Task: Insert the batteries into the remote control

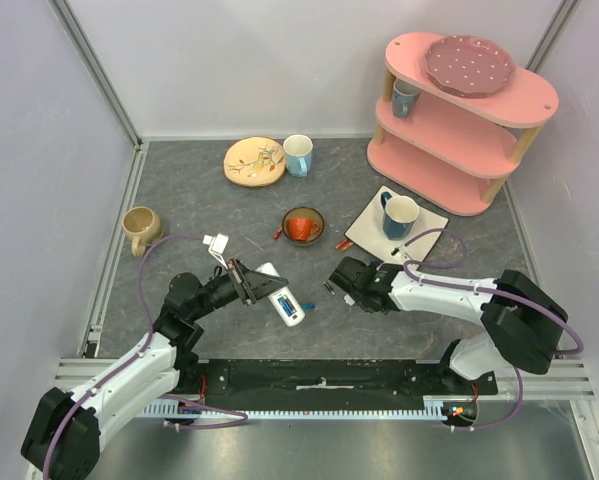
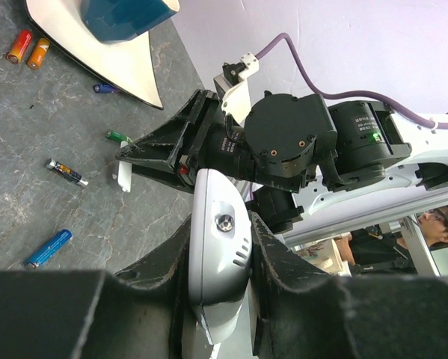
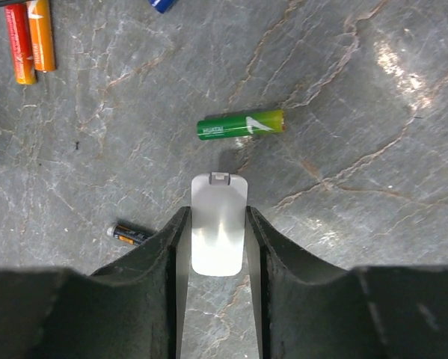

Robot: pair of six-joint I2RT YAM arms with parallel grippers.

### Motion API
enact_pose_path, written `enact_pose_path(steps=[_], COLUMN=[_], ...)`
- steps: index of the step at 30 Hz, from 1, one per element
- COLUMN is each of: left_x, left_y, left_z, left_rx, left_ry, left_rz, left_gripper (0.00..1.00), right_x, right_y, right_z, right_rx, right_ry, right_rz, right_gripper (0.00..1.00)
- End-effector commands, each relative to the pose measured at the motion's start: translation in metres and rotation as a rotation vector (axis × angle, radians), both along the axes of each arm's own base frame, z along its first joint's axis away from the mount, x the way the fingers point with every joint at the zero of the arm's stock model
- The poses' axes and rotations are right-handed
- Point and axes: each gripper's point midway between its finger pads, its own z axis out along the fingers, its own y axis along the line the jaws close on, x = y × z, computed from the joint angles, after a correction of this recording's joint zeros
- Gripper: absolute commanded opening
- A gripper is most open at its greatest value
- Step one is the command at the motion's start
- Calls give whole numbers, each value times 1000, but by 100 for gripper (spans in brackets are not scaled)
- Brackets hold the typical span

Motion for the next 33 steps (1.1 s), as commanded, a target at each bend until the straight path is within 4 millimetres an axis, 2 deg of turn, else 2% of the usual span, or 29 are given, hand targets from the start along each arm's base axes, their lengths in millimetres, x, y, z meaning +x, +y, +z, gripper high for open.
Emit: enact_pose_path(steps=[1, 5, 8, 10, 13, 16, 17, 18, 19, 20, 21, 22, 24, 26, 30, 33], left_x=[-3, -3, -4, -4, -5, -6, -6, -6, -6, -5, -5, -5, -4, -3, -1, -2], left_y=[1, 1, 1, 1, 2, 2, 2, 3, 3, 3, 4, 4, 4, 4, 3, 3], left_z=[15, 14, 14, 14, 13, 12, 11, 11, 10, 10, 9, 8, 6, 6, 5, 6], left_rx=[-38, -38, -39, -38, -38, -38, -38, -39, -37, -36, -33, -30, -26, -23, -23, -25], left_ry=[-60, -59, -59, -55, -53, -51, -48, -49, -48, -46, -46, -46, -41, -42, -39, -37], left_rz=[-12, -12, -15, -13, -10, -12, -11, -9, -6, -4, -1, -1, 5, 9, 10, 7], left_gripper=[2, 2, 2, 2, 2, 2, 2, 2, 2, 2, 2, 2, 2, 2, 2, 2], right_x=[15, 17, 19, 24, 29, 30, 28, 21, 18, 14, 4, 1, -8, -19, -27, -24], right_y=[13, 20, 23, 30, 30, 21, 20, 18, 21, 21, 10, 13, 8, 16, 31, 38], right_z=[15, 15, 19, 28, 41, 51, 51, 42, 48, 45, 29, 34, 21, 9, -11, -9], right_rx=[14, 16, 3, -1, -116, -270, -292, -334, -314, -309, -326, -294, -287, -261, -202, -201], right_ry=[-59, -57, -64, -86, -118, -143, -151, -148, -190, -207, -187, -221, -198, -163, -147, -157], right_rz=[15, 49, 94, 138, 319, 519, 576, 710, 762, 815, 857, 877, 911, 995, 1062, 1073], right_gripper=[44, 60, 66, 67, 59, 38, 21, 13, 7, 0, 0, 0, 0, 0, 0, 0])
